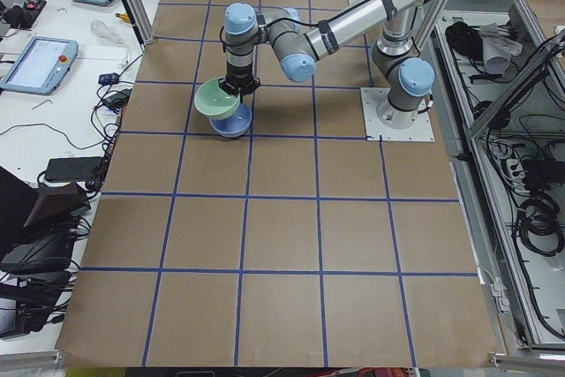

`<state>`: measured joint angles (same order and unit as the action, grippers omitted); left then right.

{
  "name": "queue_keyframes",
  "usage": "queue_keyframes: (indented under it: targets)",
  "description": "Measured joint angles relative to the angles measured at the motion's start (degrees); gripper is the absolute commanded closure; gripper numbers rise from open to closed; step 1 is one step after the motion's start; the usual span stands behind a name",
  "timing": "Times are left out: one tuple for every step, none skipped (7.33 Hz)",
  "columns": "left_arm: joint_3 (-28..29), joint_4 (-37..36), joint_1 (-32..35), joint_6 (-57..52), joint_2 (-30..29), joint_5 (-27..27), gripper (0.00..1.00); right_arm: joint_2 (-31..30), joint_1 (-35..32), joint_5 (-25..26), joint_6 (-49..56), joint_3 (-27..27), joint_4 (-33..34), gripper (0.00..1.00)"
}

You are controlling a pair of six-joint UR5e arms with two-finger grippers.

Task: Stack green bowl on blue bowl
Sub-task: 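Lower the green bowl into the blue bowl with the left gripper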

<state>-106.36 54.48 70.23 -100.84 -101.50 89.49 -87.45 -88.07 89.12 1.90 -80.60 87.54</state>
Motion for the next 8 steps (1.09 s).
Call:
queue_keyframes:
  targets:
    - [-3.58, -4.63, 0.43, 0.24, -0.03, 0.01, 1.00, 0.01, 0.00, 0.02, 0.02, 0.00, 0.00, 0.00]
    - [-5.92, -6.98, 0.45, 0.40, -0.14, -0.06, 1.00, 0.02, 0.00, 0.03, 0.03, 0.00, 0.00, 0.00]
    - [-7.20, -8.15, 0.26, 0.43, -0.41, -0.11, 1.00, 0.02, 0.00, 0.04, 0.03, 0.00, 0.00, 0.00]
    - [-7.66, -8.72, 0.11, 0.37, -0.72, -0.12, 1.00, 0.02, 0.00, 0.06, 0.03, 0.00, 0.00, 0.00]
    - [-7.78, -8.94, -0.03, 0.28, -0.99, -0.11, 0.95, 0.01, 0.00, 0.07, 0.03, 0.00, 0.00, 0.00]
    - [-7.75, -8.98, -0.17, 0.23, -1.29, -0.11, 0.05, 0.01, 0.00, 0.08, 0.03, 0.00, 0.00, 0.00]
    - [-7.61, -8.98, -0.26, 0.21, -1.67, -0.10, 0.00, 0.04, 0.00, 0.09, 0.03, 0.00, 0.00, 0.00]
    - [-7.41, -8.96, -0.31, 0.32, -1.95, -0.08, 0.00, 0.07, 0.00, 0.09, 0.03, 0.00, 0.00, 0.00]
